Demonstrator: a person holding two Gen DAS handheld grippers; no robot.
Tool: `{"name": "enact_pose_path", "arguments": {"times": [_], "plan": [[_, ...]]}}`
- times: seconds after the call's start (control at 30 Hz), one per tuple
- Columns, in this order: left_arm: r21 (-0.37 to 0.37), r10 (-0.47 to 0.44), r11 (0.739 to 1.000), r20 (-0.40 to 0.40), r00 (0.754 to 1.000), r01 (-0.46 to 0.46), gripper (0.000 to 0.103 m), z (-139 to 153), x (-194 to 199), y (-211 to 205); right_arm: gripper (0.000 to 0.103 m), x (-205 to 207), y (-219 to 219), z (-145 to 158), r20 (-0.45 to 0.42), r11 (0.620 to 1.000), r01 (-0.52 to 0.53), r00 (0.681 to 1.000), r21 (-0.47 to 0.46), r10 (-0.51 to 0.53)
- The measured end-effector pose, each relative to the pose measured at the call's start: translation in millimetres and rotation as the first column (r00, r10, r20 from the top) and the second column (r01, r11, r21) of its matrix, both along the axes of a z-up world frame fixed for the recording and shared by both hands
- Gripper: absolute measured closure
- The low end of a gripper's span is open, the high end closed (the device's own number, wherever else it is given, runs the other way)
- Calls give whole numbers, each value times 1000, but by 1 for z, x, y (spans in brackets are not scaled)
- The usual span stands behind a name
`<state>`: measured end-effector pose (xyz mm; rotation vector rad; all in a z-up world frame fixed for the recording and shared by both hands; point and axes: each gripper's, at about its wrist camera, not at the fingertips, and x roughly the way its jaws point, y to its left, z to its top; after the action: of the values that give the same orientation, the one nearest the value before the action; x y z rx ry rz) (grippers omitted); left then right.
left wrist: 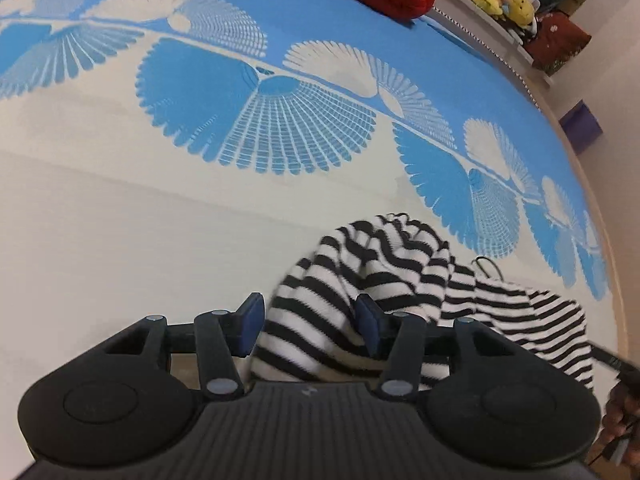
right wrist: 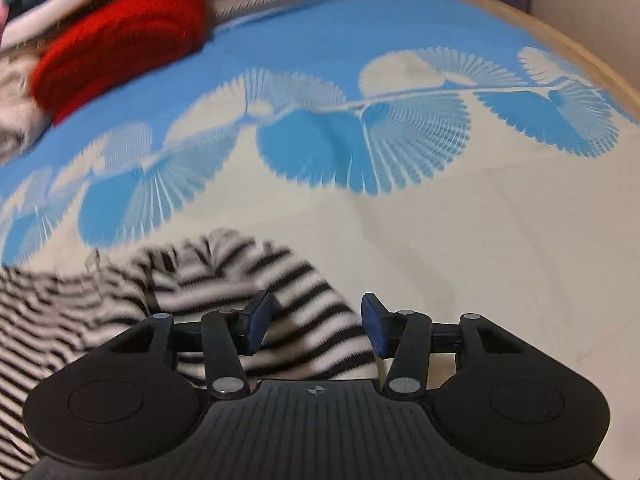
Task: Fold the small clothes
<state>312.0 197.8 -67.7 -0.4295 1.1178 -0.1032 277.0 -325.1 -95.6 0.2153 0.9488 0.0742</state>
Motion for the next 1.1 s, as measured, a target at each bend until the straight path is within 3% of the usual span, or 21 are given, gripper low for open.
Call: {"name": "enact_pose_path", "arguments": {"times": [0.1, 0.13, 0.17, 0.2, 0.23, 0.27, 0.37, 0.43, 0.5, 0.6, 0.63, 0.73, 0.8, 0.93, 1.1], "plan": [[2, -3, 1000, 1, 1000, 3, 47, -6, 4, -9, 52, 4, 12, -5, -2, 999, -32, 999, -40, 32], [25, -13, 1000, 5, 1000, 13, 49, -8, 7, -15, 64, 5, 16, -6, -5, 997, -39, 999, -60, 39], [52, -21, 998, 12, 1000, 20, 58, -8, 8, -18, 94, 5, 19, -5, 2, 995, -42, 999, -90, 43], [75, -21, 997, 25, 999, 20, 74, -7, 9, -19, 103, 6, 21, -3, 20, 992, -36, 999, -118, 39], [98, -19, 995, 53, 998, 14, 101, -2, 11, -19, 103, 7, 18, 4, 69, 991, -7, 997, -133, 17], [110, -1, 994, 99, 995, -10, 102, 6, 10, -16, 103, 6, 14, 12, 122, 991, 31, 992, -130, -15], [136, 50, 987, 257, 965, -87, 102, 34, 6, -9, 103, 4, -6, 34, 255, 982, 177, 955, -72, -153], [171, 40, 981, 267, 963, -88, 102, 36, 6, -14, 103, 6, -10, 35, 276, 973, 220, 941, -66, -195], [207, -1, 977, 207, 978, -43, 102, 28, 9, -22, 103, 14, -4, 26, 239, 978, 193, 956, -81, -169], [189, -12, 982, 69, 998, -2, 96, 13, 14, -19, 102, 29, 8, -2, 55, 985, 126, 991, -120, -121], [178, -11, 984, 47, 999, 2, 90, 13, 13, -17, 95, 31, 9, -5, 21, 985, 124, 992, -122, -122], [184, -12, 983, 59, 998, 1, 77, 26, 0, -6, 75, 22, 5, 9, 36, 988, 136, 990, -75, -134], [149, -24, 989, 54, 998, 15, 77, 32, -9, 2, 63, 9, -1, 23, 66, 989, 142, 988, -47, -138], [70, -83, 994, -13, 996, 84, 66, 38, -30, 11, 60, -21, -15, 31, 21, 994, 111, 994, 16, -111], [61, -230, 969, -113, 967, 238, 60, 26, -73, 15, 54, -70, -25, 22, -102, 999, 14, 995, 47, -9]]}}
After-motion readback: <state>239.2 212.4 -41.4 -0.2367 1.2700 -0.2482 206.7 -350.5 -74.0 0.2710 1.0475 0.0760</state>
